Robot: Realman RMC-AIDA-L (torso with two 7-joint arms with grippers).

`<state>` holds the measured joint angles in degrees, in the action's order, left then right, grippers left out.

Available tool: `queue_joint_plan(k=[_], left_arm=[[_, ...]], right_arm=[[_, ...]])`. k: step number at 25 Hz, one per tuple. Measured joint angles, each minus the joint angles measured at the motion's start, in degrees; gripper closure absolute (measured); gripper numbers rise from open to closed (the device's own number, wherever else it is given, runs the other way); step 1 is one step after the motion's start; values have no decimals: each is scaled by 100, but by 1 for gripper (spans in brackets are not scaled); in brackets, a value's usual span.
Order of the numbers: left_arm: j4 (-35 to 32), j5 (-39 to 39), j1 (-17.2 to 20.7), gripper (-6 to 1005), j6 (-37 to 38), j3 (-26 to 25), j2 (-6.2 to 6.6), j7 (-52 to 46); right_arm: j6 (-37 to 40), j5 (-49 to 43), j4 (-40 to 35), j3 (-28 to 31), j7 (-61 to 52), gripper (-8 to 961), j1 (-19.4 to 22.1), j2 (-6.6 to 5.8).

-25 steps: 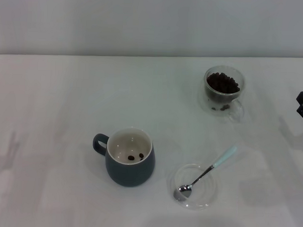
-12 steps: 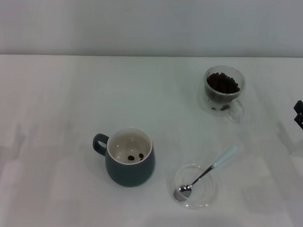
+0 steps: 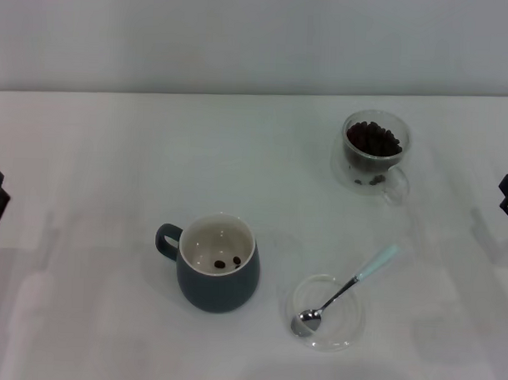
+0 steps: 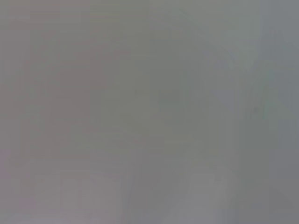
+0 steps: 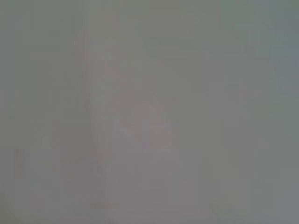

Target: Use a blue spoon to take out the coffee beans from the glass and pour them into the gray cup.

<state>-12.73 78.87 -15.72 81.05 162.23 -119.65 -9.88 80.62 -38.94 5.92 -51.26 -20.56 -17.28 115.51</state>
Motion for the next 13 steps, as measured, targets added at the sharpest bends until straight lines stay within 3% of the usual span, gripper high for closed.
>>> queue_joint_plan(k=[8,13], left_arm=[[-152,-108,79,107,33,2,0,190],[-191,-107,133,107,40,3,2,178]], right_arm=[[245,0,82,-3,-3,96,82,-4],[255,23,118,1,-13,96,84,-11]])
